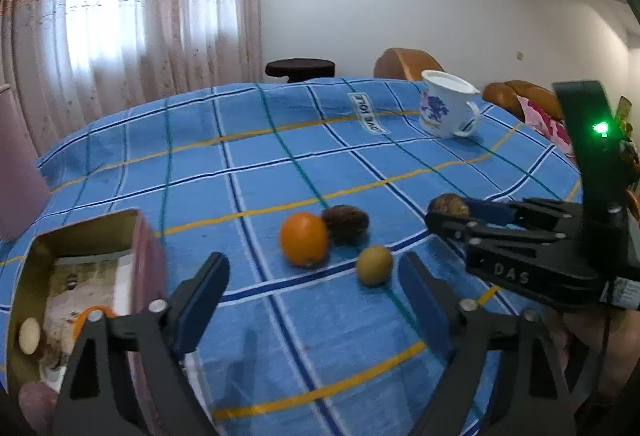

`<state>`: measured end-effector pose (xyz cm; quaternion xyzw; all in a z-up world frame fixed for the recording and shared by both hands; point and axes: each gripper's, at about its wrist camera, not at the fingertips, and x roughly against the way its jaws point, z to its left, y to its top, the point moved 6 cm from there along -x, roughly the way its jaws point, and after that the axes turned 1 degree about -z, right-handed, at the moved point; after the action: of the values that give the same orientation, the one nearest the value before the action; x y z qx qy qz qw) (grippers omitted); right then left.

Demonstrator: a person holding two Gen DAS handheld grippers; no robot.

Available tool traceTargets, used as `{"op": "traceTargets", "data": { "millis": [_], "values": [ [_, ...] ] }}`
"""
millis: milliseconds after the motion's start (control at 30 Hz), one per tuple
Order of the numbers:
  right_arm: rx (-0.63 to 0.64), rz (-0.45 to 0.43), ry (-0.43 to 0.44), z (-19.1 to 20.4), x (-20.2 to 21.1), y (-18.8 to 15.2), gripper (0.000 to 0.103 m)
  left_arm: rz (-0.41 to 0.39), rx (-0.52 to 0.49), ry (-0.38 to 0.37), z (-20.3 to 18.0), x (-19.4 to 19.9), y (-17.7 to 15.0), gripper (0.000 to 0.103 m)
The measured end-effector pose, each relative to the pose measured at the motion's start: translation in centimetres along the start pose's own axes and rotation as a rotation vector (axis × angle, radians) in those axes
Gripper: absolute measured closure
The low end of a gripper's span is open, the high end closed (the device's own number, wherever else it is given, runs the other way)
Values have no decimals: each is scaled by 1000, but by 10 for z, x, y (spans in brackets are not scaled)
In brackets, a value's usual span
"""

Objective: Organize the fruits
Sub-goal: 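Grasp the brown round fruit with the right tool while the left tool grasps a kiwi, then carry the brown fruit and kiwi over the tin box with both tools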

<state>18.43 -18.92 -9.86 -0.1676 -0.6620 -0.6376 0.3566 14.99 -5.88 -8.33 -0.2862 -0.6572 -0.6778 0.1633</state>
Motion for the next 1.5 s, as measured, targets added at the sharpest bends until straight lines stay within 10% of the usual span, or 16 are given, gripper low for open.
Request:
{"op": "traceTargets", "data": {
  "millis": [733,1500],
  "values": [
    [-37,-8,10,-15,5,1,62,211,-7,-118,-38,-57,-3,74],
    [-7,-161,79,-5,34,8,62,-49,25,-78,-26,-11,16,75]
  ]
}}
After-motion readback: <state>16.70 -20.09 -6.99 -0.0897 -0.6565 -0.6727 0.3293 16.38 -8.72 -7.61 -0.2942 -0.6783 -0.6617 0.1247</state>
